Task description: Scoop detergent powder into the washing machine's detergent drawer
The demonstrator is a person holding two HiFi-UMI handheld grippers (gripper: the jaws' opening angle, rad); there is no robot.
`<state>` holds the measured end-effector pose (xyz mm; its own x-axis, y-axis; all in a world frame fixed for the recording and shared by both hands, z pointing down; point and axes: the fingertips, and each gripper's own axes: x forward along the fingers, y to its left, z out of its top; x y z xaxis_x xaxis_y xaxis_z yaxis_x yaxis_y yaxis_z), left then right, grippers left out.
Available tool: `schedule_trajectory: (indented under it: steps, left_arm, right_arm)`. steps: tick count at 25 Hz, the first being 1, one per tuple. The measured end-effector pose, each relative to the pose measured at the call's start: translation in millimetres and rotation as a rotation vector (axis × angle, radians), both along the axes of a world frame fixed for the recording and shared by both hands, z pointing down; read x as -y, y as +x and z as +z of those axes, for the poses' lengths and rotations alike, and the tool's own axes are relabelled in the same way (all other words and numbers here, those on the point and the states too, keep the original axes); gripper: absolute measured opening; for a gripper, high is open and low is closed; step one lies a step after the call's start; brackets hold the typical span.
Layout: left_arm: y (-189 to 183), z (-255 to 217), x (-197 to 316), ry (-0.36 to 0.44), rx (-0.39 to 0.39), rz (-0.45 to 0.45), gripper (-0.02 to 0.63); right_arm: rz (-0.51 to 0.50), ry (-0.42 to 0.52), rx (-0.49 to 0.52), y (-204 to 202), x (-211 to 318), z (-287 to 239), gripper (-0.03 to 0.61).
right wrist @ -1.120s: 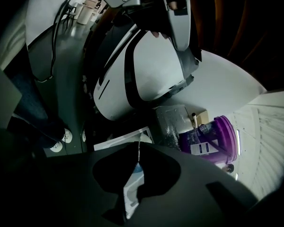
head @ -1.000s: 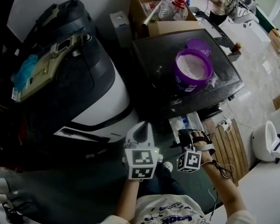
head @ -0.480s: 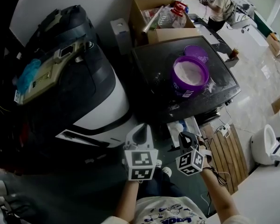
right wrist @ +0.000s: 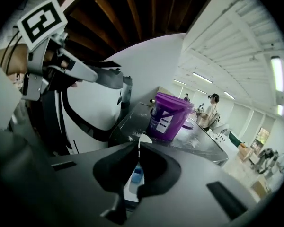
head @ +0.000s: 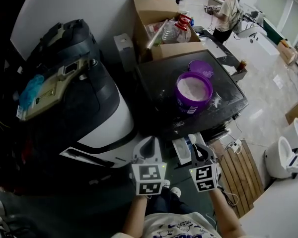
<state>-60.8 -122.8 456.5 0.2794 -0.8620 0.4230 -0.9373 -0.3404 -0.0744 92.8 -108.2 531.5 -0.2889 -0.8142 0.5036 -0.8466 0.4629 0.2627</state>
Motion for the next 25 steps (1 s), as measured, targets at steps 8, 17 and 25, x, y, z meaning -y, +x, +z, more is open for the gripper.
schedule_trajectory:
  steps: [8,17,25]
  left_arm:
    - [6,-23,8,0.05,-0.015,0.0,0.002]
    - [13,-49,14,0.113,-0.027,0.001,0.002]
    - [14,-78,15,0.179,-0.033,0.002,0.002]
  right_arm:
    - [0.132,0.073,0.214,21,11,-59,0.02]
    - [0.182,0.215,0.319,31,17,-126,0.02]
    - [0.208,0.292,0.395,38,20,-165,0.02]
